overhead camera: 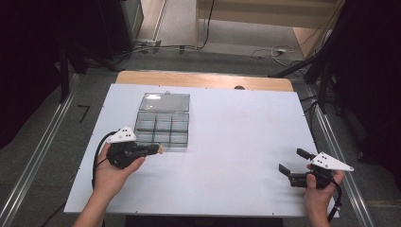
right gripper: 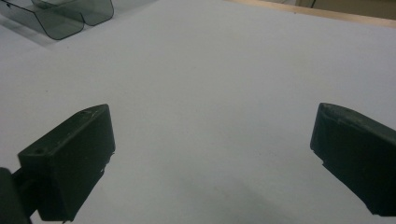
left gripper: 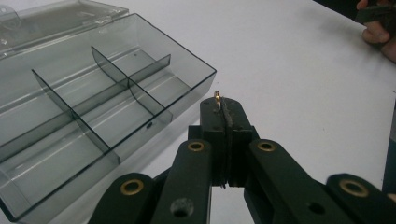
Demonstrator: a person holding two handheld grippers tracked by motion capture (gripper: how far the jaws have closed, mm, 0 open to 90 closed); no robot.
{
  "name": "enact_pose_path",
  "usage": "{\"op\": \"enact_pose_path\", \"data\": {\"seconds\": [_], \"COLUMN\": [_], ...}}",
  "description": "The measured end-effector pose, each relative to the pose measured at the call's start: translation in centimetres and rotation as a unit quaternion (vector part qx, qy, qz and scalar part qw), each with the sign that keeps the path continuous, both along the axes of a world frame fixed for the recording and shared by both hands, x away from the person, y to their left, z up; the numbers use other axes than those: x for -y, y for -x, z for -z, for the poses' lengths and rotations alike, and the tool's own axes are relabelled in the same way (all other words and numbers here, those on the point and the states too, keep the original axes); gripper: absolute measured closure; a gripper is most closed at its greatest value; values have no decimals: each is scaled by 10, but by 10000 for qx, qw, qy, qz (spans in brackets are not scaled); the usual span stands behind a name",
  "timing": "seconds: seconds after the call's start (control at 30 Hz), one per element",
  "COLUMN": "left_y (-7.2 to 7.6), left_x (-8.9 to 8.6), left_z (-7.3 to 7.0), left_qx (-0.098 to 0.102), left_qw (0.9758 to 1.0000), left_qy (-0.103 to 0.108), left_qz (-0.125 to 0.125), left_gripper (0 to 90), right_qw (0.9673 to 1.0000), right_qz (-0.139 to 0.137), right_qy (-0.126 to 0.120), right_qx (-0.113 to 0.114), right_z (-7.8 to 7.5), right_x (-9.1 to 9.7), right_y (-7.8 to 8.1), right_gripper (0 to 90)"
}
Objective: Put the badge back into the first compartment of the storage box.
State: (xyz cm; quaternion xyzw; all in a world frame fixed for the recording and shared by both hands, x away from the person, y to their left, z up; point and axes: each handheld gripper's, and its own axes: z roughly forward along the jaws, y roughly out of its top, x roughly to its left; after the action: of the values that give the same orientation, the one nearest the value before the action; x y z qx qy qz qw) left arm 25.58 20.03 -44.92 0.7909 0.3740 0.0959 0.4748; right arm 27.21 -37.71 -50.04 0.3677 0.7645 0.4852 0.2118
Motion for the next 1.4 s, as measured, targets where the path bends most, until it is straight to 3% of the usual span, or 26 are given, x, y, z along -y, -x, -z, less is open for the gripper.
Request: {"op": "enact_pose_path", "data": {"seconds": [0.33,1.2,1.4], "left_y": [-11,-47,-53], "left_x": [-4,-19,-24], "left_z": [-6,-23,-24], "left_qx": [-34,71,51], "left_qw": [9998,9981,9970], "left_qy": [152,159,337], "left_qz": [-157,-598,-690], "left_gripper": [895,895,895], "right_qw": [10000,10000,10000], "right_qz": [-7,-5,-9], "right_qy": [11,9,8], "right_qx": [-27,-27,-26], "right_z": [0,0,0], "right_x": [0,0,0], "right_y": [0,0,-1], "right_gripper": [0,0,0]}}
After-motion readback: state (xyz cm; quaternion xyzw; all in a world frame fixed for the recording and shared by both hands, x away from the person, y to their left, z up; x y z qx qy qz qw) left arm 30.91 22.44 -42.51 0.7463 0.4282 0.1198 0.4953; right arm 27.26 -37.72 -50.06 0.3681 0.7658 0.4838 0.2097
